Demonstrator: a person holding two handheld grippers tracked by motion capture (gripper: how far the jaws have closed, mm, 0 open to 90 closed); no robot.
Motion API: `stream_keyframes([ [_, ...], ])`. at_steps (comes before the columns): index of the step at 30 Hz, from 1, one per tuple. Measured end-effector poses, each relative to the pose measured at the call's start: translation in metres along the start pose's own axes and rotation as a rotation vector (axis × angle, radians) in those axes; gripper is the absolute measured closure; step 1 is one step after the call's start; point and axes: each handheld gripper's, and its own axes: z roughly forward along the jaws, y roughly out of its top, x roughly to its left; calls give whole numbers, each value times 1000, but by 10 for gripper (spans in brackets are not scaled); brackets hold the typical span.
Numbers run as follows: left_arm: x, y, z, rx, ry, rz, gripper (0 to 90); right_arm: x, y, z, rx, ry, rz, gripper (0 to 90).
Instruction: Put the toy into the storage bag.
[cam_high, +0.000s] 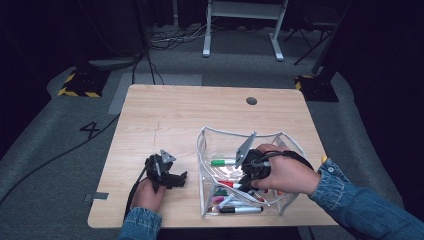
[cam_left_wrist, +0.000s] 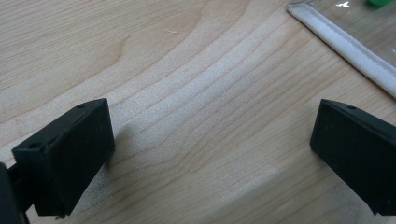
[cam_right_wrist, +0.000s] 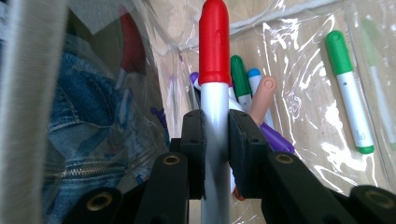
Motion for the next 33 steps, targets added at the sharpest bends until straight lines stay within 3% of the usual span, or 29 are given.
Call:
stream_keyframes([
  [14, 0, 0, 0, 1, 0, -1, 0, -6, -1, 39, 103, 54, -25, 773],
  [26, 0, 0, 0, 0, 1, 3, 0, -12, -1, 58, 156, 75, -40, 763],
  [28, 0, 0, 0, -1, 1, 2, 0, -12, -3, 63, 170, 80, -36, 622],
  [31, 0, 0, 0, 0, 0, 3, 0, -14, -6, 63, 114, -10, -46, 440],
  [33, 0, 0, 0, 0, 1, 3, 0, -16, -6, 58, 69, -59, -70, 389],
])
